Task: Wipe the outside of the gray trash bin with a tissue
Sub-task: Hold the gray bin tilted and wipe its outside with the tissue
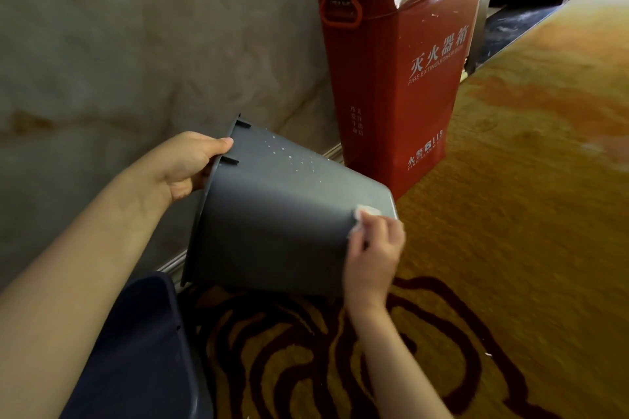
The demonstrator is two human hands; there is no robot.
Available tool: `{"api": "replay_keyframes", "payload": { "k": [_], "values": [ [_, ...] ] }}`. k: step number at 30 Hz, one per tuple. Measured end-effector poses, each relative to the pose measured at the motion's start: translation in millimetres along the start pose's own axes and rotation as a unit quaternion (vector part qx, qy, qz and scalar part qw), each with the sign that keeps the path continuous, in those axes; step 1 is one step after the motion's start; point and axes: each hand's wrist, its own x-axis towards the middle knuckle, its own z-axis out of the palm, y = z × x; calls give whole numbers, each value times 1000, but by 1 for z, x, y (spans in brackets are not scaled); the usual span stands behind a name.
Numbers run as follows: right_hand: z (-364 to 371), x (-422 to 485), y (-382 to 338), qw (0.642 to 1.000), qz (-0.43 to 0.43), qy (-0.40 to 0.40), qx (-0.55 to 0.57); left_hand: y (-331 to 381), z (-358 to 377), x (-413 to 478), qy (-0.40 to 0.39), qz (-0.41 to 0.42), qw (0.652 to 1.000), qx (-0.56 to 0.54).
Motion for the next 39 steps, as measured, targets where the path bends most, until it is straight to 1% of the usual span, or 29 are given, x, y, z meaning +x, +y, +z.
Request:
{"api": "replay_keyframes", "payload": {
  "k": [3,5,6,8,10,11,13,15,18,19,20,23,26,28,31,33,35,37,39],
  "values": [
    [-21,22,28,993,113,20,-40,0,2,-4,1,3,1000,10],
    [-30,38,24,987,150,42,-39,0,5,-7,4,15,1000,16],
    [-31,45,12,988,141,53,-30,0,7,-9,6,25,999,20],
    [-25,54,-25,996,77,49,21,0,11,-13,12,48,998,25],
    [-8,52,-71,996,-8,16,90,-1,16,-17,6,72,997,20],
    [3,48,-92,992,-35,-8,118,-2,19,-19,-5,81,997,12],
    [21,38,-123,985,-48,-58,153,-4,24,-23,-31,100,995,0],
    [30,31,-133,984,-44,-86,149,-6,26,-26,-50,113,992,-2],
    [23,30,-110,991,-49,-78,100,-7,24,-26,-72,114,991,-3],
    [18,31,-95,993,-37,-73,84,-8,22,-26,-75,112,991,0],
    [11,33,-76,996,-9,-66,68,-9,20,-25,-76,111,991,4],
    [-14,39,-13,993,113,-34,4,-8,13,-23,-87,90,992,13],
    [-34,41,30,983,175,-7,-51,-5,5,-20,-118,62,990,53],
    [-38,38,39,982,182,4,-57,0,2,-20,-150,47,986,52],
    [-38,32,39,985,165,8,-58,12,0,-18,-198,23,980,3],
    [-37,29,39,987,152,6,-57,19,3,-14,-179,15,984,-2],
    [-39,29,39,987,153,1,-57,24,9,-6,-127,4,991,33],
    [-41,31,36,986,157,6,-51,28,19,-2,-68,19,996,56],
    [-44,34,24,990,132,30,-34,27,30,-2,-19,52,997,59]
  ]
}}
